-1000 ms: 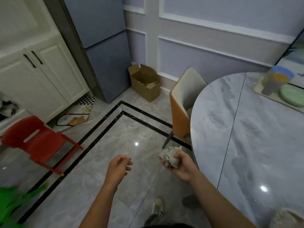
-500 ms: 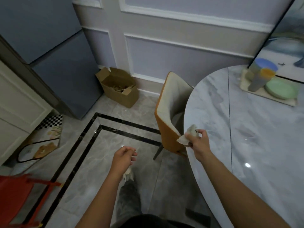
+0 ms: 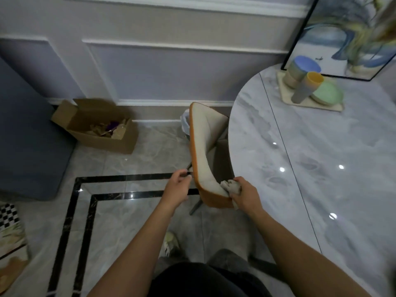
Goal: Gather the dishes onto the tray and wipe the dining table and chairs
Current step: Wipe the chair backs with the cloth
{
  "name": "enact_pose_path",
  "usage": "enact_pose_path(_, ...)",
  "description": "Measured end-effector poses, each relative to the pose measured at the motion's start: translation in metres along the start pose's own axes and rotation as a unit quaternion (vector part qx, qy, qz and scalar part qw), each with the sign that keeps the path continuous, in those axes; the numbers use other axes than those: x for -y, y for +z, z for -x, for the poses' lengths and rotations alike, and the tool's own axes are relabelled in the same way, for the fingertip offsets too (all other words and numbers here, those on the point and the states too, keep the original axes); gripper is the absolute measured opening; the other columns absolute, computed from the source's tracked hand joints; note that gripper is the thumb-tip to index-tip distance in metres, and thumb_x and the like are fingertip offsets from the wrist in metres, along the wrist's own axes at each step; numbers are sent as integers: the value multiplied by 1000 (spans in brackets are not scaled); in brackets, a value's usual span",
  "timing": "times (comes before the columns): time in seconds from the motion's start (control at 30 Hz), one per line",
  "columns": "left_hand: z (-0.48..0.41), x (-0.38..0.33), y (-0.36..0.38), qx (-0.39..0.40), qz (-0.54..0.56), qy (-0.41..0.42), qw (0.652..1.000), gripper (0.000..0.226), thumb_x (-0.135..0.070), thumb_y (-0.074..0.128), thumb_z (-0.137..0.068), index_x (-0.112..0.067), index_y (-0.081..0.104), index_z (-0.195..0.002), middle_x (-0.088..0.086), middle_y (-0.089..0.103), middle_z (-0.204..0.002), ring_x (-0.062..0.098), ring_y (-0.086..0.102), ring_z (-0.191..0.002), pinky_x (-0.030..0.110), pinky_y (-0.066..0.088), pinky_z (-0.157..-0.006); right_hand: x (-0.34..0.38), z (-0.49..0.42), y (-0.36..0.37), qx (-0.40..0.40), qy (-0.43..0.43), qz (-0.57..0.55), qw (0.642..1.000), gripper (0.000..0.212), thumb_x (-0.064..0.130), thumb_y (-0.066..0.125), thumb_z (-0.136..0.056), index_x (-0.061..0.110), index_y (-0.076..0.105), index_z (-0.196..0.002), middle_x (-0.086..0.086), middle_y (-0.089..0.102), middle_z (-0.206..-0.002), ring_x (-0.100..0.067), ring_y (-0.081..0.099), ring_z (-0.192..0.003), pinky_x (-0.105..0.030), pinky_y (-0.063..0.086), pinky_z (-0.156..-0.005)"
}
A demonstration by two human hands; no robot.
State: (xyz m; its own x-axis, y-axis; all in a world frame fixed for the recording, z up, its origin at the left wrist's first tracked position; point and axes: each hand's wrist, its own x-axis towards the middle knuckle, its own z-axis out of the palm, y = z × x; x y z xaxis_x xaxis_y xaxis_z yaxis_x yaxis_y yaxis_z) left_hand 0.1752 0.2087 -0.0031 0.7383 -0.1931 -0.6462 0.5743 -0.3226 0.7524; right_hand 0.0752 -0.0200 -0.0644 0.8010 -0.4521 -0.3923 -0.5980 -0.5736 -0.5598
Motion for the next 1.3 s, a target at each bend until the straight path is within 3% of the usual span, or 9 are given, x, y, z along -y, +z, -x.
enact_pose_path(0.13,-29,-18,5,66,8,-32,997,33,-42,46,-109,-34,55,-140,2,55,-142,28,57,-128,56,56,-100,12,-4,1,10,67,-37,997,46,26,79,-87,17,62,-129,-3,65,-117,-20,60,-105,-28,46,-91)
enact_pose_path(0.3,-42,-31,9,87,103,-98,986,40,-47,38,-111,-22,54,-138,11,65,-124,28,65,-113,48,58,-83,32,-2,2,36,66,-84,994,30,33,75,-89,22,66,-115,0,67,-103,-19,65,-95,-27,49,-79)
enact_pose_path(0.5,-68,-42,-20,147,184,-211,949,74,-71,29,-103,-11,60,-135,31,61,-133,47,61,-124,59,58,-89,77,-7,13,64,89,-152,982,28,36,77,-82,21,60,-98,4,66,-91,-9,63,-79,-22,45,-64)
enact_pose_path(0.63,-80,-46,-31,141,144,-221,954,89,-81,25,-97,-11,68,-130,29,67,-130,45,65,-121,58,55,-97,92,-26,12,89,162,-259,948,29,27,82,-82,18,54,-86,-1,68,-86,-10,63,-68,-20,48,-53)
enact_pose_path(0.77,-89,-51,-34,124,131,-230,956,94,-84,25,-94,-10,70,-131,28,68,-130,46,68,-118,61,53,-101,98,-48,9,114,191,-302,927,31,24,84,-81,18,54,-86,-3,68,-87,-13,64,-72,-23,50,-59)
enact_pose_path(0.9,-95,-58,-38,155,128,-250,947,95,-87,32,-90,-12,68,-135,27,64,-131,53,59,-128,65,48,-107,110,-82,15,100,245,-430,863,32,23,86,-77,15,56,-85,-10,66,-85,-21,64,-77,-36,52,-69)
enact_pose_path(1.03,-109,-77,-44,163,119,-286,937,96,-87,36,-89,-9,71,-131,32,62,-136,51,61,-127,61,46,-107,143,-134,-3,89,256,-576,771,27,15,79,-88,5,62,-107,-17,69,-101,-26,66,-90,-38,55,-81)
enact_pose_path(1.1,-123,-85,-32,109,84,-263,955,86,-81,34,-94,-12,72,-129,25,69,-130,42,68,-120,57,50,-104,142,-173,-17,68,229,-565,790,26,15,76,-91,10,62,-112,-11,70,-110,-25,69,-97,-34,59,-82)
enact_pose_path(1.3,-163,-109,2,-39,106,-115,987,48,-56,38,-107,-25,65,-133,11,65,-134,33,66,-120,56,53,-104,125,-277,-50,-68,137,-301,941,34,23,71,-88,20,61,-121,-6,67,-114,-27,64,-103,-43,55,-94)
